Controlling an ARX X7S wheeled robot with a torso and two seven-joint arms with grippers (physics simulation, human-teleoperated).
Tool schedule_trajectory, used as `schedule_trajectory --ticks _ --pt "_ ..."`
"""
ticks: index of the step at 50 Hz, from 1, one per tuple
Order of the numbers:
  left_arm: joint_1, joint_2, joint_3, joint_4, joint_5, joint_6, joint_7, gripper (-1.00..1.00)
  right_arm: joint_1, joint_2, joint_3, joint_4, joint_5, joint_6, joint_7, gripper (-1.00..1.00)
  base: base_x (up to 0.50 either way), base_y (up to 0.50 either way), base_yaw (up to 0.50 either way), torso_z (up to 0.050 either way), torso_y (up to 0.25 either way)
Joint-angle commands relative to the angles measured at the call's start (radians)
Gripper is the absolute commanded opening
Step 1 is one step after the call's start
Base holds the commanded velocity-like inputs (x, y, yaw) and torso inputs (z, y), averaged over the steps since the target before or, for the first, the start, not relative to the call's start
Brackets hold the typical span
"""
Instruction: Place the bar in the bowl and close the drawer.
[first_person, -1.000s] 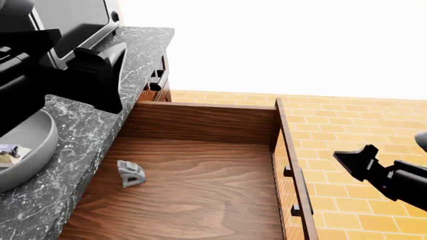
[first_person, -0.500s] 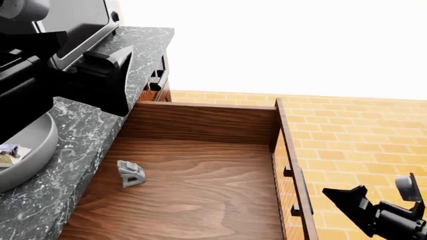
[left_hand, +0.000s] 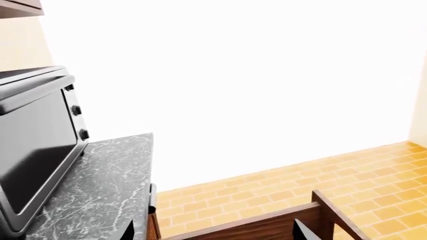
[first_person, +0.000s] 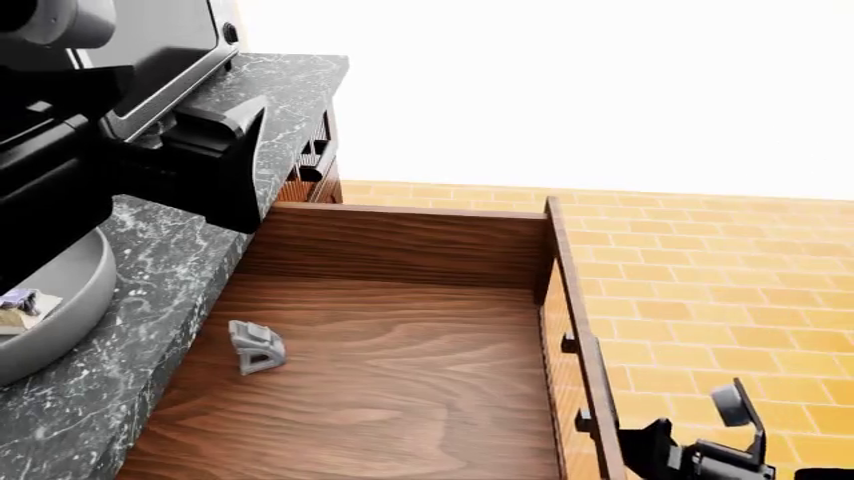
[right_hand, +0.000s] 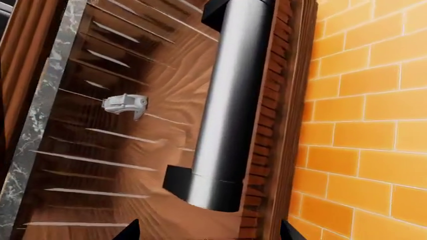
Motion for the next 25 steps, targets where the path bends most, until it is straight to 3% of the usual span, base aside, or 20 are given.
schedule_trajectory --ticks 1,25 --pt "0.004 -0.003 0.006 0.001 0.011 0.002 -0.002 1.0 0.057 -0.133 -0.071 0.099 -0.108 -0.014 -0.091 1.0 0.0 0.0 0.0 0.0 0.0" --pt "-0.001 -0.006 0.017 0.002 0.021 0.006 -0.002 1.0 0.148 -0.29 -0.107 0.035 -0.15 0.002 -0.107 1.0 0.0 0.0 0.0 0.0 0.0"
